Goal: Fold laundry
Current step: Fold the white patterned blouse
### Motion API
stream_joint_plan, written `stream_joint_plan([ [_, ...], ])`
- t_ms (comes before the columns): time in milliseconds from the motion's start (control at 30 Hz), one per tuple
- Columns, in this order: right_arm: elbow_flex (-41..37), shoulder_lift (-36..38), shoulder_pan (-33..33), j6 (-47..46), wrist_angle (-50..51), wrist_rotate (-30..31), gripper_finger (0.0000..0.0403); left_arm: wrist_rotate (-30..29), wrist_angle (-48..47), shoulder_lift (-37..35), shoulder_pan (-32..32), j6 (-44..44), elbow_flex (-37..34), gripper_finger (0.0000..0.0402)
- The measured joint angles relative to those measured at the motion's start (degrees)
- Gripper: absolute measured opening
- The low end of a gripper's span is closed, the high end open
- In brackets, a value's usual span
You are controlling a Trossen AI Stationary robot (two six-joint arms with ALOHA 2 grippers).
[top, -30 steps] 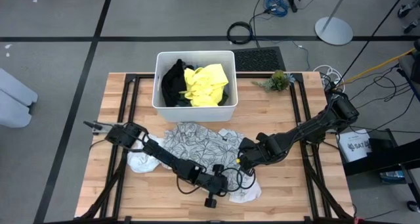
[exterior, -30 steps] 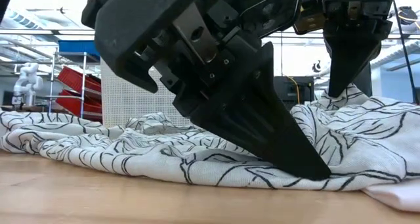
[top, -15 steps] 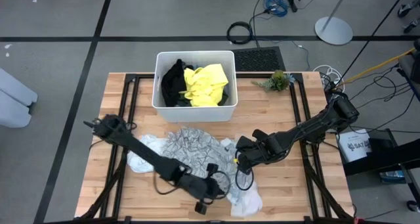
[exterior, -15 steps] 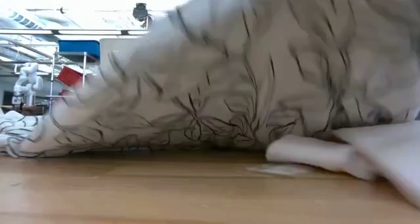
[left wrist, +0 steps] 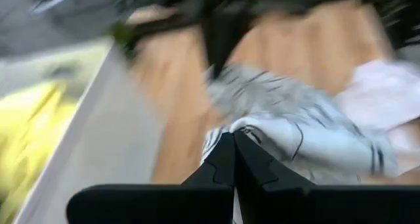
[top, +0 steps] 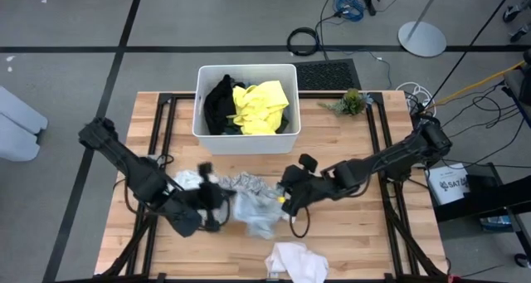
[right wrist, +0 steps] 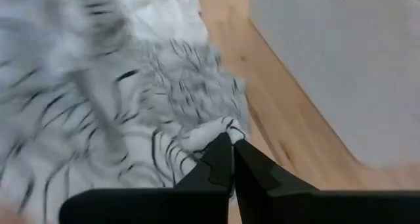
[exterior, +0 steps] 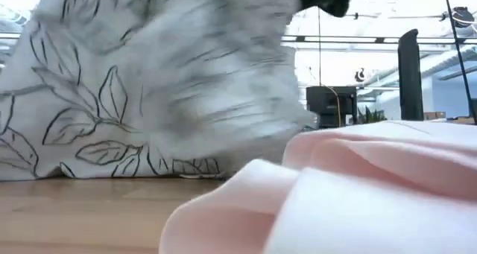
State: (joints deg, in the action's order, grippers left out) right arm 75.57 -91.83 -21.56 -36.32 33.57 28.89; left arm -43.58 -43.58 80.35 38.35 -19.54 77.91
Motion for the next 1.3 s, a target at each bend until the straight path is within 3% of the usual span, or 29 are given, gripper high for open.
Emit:
stream_joint_plan([
  [200, -0.02, -6.12, 4.6, 6.12, -9.57, -5.45, 0.0, -2.59, -18.83, -4.42, -0.42, -21.05, -7.63, 0.0],
  [400, -0.09, -14.33, 7.98, 8.26, -13.64, -10.0, 0.0, 3.03, -18.0, -5.0, -0.35, -30.71, -19.9, 0.0],
  [667, -0.09, -18.58, 8.89, 7.67, -15.4, -11.45, 0.0, 16.02, 3.05, -4.94, -0.33, -30.37, -33.69, 0.0],
  [900, -0.09, -18.6, 8.53, 8.81, -23.88, -16.0, 0.0011, 22.78, 11.14, -4.93, -0.34, -27.59, -35.74, 0.0033],
  [1000, -0.09, -18.58, 8.3, 9.14, -25.04, -17.42, 0.0037, 25.79, 11.69, -4.93, -0.35, -27.7, -35.17, 0.0064],
  [1100, -0.09, -18.59, 8.28, 8.65, -26.1, -20.86, 0.0075, 34.26, 11.69, -4.93, -0.35, -26.4, -34.67, 0.0087],
  [1233, -0.09, -18.6, 7.87, 8.51, -28.63, -21.81, 0.0136, 46.62, 11.64, -4.95, -0.35, -21.97, -33.71, 0.0096],
  [1300, -0.09, -18.6, 7.63, 8.62, -30.96, -21.54, 0.0166, 48.16, 11.73, -4.96, -0.28, -20.54, -33.15, 0.0096],
])
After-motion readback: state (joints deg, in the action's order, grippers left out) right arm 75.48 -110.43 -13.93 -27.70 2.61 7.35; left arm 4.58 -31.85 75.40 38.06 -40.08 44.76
